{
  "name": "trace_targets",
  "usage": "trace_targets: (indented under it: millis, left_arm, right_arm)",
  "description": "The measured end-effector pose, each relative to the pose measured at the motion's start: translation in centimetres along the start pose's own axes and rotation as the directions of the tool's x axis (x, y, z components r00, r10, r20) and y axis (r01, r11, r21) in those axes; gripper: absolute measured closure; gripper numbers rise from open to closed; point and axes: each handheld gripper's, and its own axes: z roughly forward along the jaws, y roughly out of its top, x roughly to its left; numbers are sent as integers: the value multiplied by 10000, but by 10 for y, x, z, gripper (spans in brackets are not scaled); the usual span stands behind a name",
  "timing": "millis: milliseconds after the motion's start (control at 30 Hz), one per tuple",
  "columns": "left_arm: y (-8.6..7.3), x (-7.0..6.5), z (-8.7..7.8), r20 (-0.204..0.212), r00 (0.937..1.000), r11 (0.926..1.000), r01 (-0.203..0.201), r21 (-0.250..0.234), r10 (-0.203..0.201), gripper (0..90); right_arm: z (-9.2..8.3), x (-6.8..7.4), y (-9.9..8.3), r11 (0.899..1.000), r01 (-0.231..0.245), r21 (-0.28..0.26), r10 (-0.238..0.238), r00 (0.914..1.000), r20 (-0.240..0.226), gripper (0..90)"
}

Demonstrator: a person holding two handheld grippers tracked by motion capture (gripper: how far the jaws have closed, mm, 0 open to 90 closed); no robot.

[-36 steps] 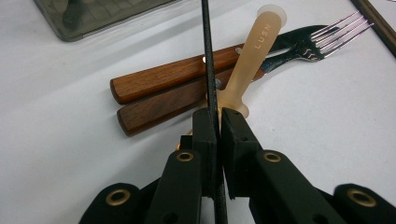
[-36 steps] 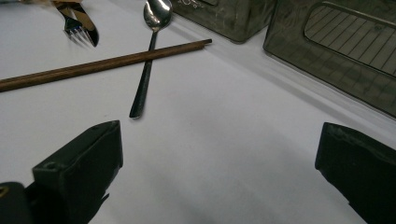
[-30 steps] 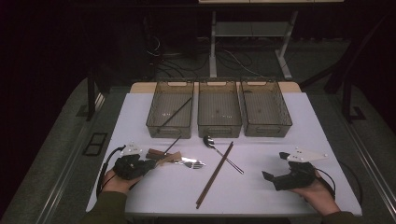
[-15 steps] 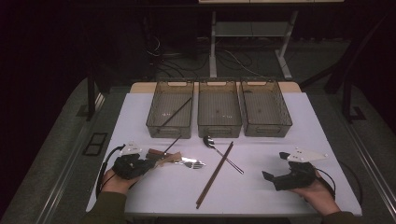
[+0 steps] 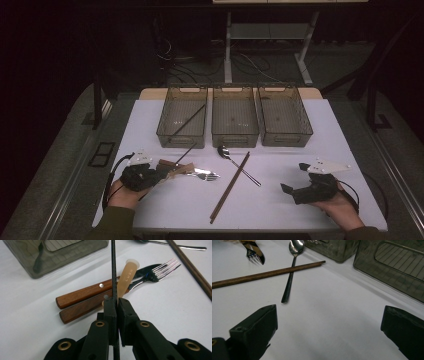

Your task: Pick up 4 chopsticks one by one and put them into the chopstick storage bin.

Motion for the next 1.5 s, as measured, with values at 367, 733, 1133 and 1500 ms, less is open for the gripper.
trace_targets:
  millis: [367, 733, 1133, 1500]
  left_arm:
    - [11, 0, -3, 24, 9999, 9993, -128, -347, 129, 849]
    - [26, 5, -6, 184, 9998, 9937, 112, -1114, -92, 848]
    - [39, 11, -6, 304, 9993, 9877, 258, -1543, -213, 848]
    - [57, 20, -6, 290, 9991, 9800, 352, -1957, -301, 849]
  right_arm:
    - [1, 0, 0, 10000, 8, 22, -8, 10000, -8, 9]
    - [1, -1, 0, 10000, -44, 32, 44, 10000, -8, 10]
    - [1, -1, 0, 10000, -79, 41, 79, 10000, -4, 10]
    - [0, -3, -1, 9999, -120, 9, 120, 9999, 36, 10]
